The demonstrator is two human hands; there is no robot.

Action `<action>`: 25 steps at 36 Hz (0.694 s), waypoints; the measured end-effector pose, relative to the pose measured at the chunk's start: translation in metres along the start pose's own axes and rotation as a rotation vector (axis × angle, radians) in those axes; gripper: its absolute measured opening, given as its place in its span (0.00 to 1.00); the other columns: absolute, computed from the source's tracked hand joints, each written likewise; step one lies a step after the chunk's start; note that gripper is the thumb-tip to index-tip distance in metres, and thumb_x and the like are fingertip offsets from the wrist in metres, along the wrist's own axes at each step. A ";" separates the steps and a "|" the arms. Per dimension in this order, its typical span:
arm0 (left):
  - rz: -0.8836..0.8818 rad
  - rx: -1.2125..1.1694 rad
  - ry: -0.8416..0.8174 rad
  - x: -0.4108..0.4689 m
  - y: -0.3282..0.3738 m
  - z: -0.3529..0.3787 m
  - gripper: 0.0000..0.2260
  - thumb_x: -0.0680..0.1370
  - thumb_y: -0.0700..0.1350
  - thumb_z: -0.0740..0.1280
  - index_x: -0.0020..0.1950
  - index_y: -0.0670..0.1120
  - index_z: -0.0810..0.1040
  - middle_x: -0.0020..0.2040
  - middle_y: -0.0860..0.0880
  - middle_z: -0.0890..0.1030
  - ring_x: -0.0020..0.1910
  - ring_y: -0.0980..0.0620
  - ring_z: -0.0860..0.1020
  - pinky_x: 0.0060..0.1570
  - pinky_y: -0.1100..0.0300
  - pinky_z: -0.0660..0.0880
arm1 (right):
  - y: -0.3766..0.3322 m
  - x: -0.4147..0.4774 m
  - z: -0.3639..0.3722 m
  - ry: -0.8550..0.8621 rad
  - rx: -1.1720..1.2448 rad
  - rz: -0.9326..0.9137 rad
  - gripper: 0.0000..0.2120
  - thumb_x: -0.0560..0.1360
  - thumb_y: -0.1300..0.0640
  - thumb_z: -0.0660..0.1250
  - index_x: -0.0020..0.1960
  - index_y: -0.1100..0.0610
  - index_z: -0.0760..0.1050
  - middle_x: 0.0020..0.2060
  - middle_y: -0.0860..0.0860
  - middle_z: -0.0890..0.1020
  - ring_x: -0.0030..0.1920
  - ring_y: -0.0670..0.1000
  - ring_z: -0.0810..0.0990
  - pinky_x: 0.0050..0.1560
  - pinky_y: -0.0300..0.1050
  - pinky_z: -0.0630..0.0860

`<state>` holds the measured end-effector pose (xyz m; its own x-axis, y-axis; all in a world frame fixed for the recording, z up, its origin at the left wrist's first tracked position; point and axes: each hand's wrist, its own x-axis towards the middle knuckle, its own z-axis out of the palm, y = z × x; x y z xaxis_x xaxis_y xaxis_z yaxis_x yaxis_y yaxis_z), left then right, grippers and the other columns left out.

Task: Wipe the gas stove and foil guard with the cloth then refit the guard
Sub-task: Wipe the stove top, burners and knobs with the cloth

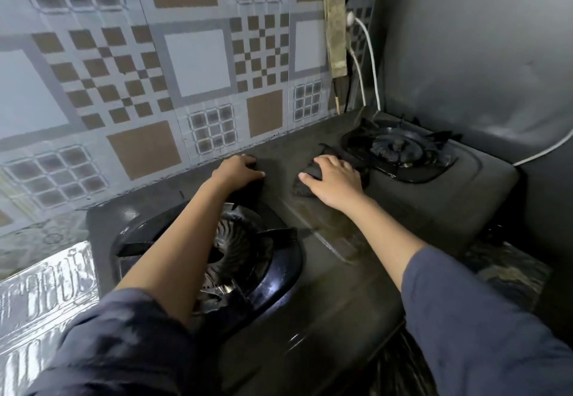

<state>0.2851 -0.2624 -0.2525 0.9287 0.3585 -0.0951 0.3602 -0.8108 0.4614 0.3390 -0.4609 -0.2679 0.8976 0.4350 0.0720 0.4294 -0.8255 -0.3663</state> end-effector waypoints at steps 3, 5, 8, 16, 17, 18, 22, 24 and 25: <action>0.000 0.013 -0.023 0.000 0.001 -0.001 0.26 0.75 0.55 0.66 0.71 0.48 0.67 0.71 0.46 0.68 0.69 0.44 0.67 0.68 0.49 0.65 | -0.014 -0.006 0.006 -0.036 -0.007 -0.153 0.28 0.76 0.38 0.55 0.72 0.50 0.60 0.73 0.47 0.61 0.71 0.56 0.60 0.69 0.54 0.58; 0.000 0.013 -0.044 0.001 0.003 -0.003 0.26 0.75 0.54 0.66 0.71 0.47 0.67 0.71 0.46 0.69 0.69 0.44 0.67 0.68 0.50 0.65 | -0.017 -0.012 0.005 -0.067 -0.002 -0.250 0.28 0.76 0.39 0.56 0.72 0.50 0.59 0.73 0.47 0.61 0.72 0.54 0.60 0.69 0.52 0.59; 0.008 0.026 -0.043 0.002 0.007 -0.007 0.26 0.75 0.53 0.67 0.70 0.46 0.68 0.69 0.45 0.71 0.67 0.43 0.69 0.64 0.52 0.66 | -0.010 -0.022 -0.003 -0.144 0.036 -0.364 0.27 0.76 0.41 0.57 0.72 0.49 0.59 0.73 0.45 0.61 0.72 0.51 0.59 0.70 0.50 0.57; 0.016 0.090 -0.037 -0.002 0.026 -0.010 0.17 0.75 0.47 0.67 0.61 0.38 0.76 0.60 0.39 0.78 0.55 0.42 0.76 0.52 0.55 0.70 | 0.033 -0.033 -0.025 -0.264 0.070 -0.427 0.25 0.76 0.43 0.60 0.72 0.44 0.60 0.73 0.40 0.60 0.73 0.44 0.57 0.72 0.46 0.56; 0.020 0.104 -0.046 -0.002 0.028 -0.010 0.17 0.75 0.47 0.67 0.60 0.39 0.77 0.59 0.40 0.78 0.55 0.43 0.76 0.52 0.54 0.70 | 0.036 -0.032 -0.027 -0.259 0.071 -0.412 0.25 0.76 0.43 0.60 0.72 0.44 0.60 0.73 0.39 0.60 0.73 0.44 0.57 0.72 0.47 0.57; 0.027 0.117 -0.060 -0.001 0.030 -0.011 0.16 0.75 0.47 0.67 0.58 0.39 0.78 0.57 0.40 0.78 0.53 0.43 0.76 0.50 0.54 0.70 | 0.039 -0.032 -0.030 -0.252 0.074 -0.395 0.25 0.76 0.43 0.60 0.71 0.43 0.60 0.72 0.39 0.60 0.73 0.44 0.57 0.71 0.47 0.58; 0.072 0.160 -0.115 0.002 0.041 -0.011 0.15 0.74 0.48 0.67 0.55 0.38 0.79 0.55 0.42 0.79 0.52 0.44 0.76 0.50 0.54 0.70 | 0.046 -0.028 -0.033 -0.215 0.095 -0.307 0.25 0.76 0.43 0.60 0.71 0.44 0.60 0.72 0.39 0.60 0.73 0.45 0.57 0.70 0.47 0.58; 0.100 0.177 -0.136 0.002 0.049 -0.009 0.16 0.75 0.48 0.67 0.56 0.38 0.79 0.56 0.41 0.80 0.56 0.42 0.76 0.52 0.55 0.71 | 0.049 -0.025 -0.034 -0.184 0.088 -0.267 0.25 0.76 0.43 0.60 0.71 0.45 0.60 0.72 0.40 0.61 0.73 0.47 0.57 0.71 0.50 0.58; 0.109 0.178 -0.140 0.002 0.053 -0.007 0.16 0.75 0.49 0.67 0.56 0.38 0.79 0.56 0.41 0.80 0.56 0.42 0.76 0.52 0.56 0.71 | 0.050 -0.025 -0.035 -0.172 0.084 -0.245 0.25 0.76 0.43 0.60 0.71 0.45 0.60 0.73 0.41 0.61 0.73 0.47 0.57 0.71 0.50 0.58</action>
<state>0.3052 -0.3011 -0.2223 0.9616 0.2072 -0.1799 0.2558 -0.9143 0.3140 0.3417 -0.5254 -0.2557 0.7349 0.6781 0.0122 0.6152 -0.6589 -0.4329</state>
